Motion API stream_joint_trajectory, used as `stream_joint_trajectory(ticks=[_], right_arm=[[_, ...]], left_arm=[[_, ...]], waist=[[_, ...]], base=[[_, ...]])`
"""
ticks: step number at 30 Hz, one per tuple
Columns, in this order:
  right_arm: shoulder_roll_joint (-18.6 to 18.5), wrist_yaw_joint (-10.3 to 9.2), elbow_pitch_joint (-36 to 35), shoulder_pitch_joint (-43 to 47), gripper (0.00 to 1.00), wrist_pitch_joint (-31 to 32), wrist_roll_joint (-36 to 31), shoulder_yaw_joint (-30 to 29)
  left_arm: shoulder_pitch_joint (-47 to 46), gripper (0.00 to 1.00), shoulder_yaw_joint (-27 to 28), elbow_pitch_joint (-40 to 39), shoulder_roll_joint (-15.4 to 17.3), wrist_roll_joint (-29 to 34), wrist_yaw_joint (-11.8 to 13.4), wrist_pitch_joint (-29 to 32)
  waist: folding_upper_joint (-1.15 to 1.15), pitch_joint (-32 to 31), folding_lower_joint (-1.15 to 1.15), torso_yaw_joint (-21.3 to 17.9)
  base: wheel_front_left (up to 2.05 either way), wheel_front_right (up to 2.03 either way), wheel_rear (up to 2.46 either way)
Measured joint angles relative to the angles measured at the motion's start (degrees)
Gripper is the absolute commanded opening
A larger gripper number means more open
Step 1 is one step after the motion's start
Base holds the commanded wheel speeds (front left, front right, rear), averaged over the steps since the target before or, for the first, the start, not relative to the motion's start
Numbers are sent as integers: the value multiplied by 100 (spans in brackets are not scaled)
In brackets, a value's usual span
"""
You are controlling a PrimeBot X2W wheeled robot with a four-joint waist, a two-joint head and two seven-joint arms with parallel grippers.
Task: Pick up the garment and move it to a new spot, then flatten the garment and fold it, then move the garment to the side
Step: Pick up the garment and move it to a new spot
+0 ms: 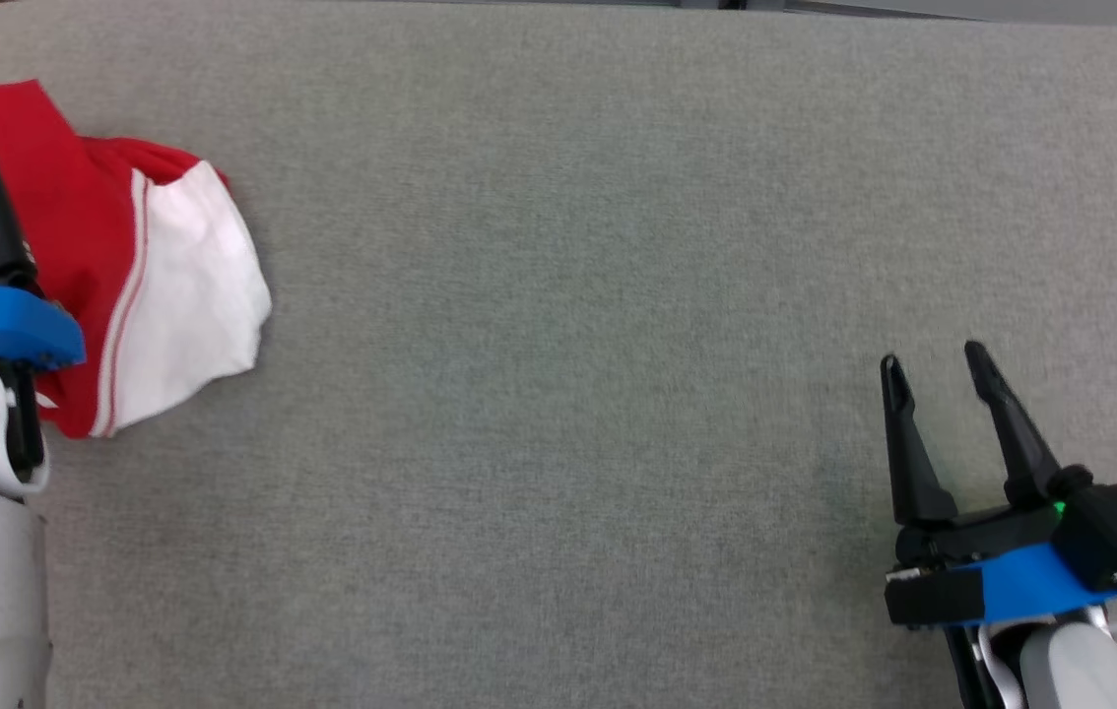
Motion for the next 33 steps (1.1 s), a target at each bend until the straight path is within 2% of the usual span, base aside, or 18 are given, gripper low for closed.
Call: stream_joint_trajectory(ticks=[7,11,15,16,20,21,22,23,25,33], right_arm=[[-7,0,-379,-71,100,52,-49,-45],[-4,0,-438,-69,100,51,-48,-92],[-2,0,-426,-53,100,51,-47,-105],[-1,0,-417,-54,100,52,-41,-87],[0,0,-394,-55,100,52,-38,-22],[0,0,-380,-56,100,52,-35,-12],[1,0,-364,-56,100,53,-30,-4],[1,0,-339,-57,100,52,-26,0],[1,0,-302,-55,100,51,-4,8],[4,0,-136,51,100,15,68,34]], left_arm=[[-542,100,-152,1171,357,-51,-255,570],[-643,100,-380,1717,381,-67,-389,900],[-715,100,-482,2298,330,-268,-445,1686],[-786,100,-534,2480,328,-365,-476,2090],[-901,100,-617,2618,345,-535,-491,2581],[-914,78,-642,2620,353,-569,-492,2631],[-922,26,-668,2619,361,-586,-492,2649],[-922,0,-698,2622,363,-624,-492,2669],[-904,0,-754,2608,366,-662,-493,2666],[-823,0,-865,2243,521,-636,-524,2011]], waist=[[0,368,-1,-332],[0,377,-2,-375],[0,329,-3,-347],[-2,303,-3,-333],[-2,242,-3,-332],[-2,226,-3,-333],[-2,206,-3,-332],[-2,181,-3,-330],[-2,120,-3,-328],[-2,-274,-3,-301]], base=[[0,0,0],[0,0,0],[0,0,0],[0,0,0],[0,0,0],[0,0,0],[0,0,0],[0,0,0],[0,0,0],[0,0,0]])
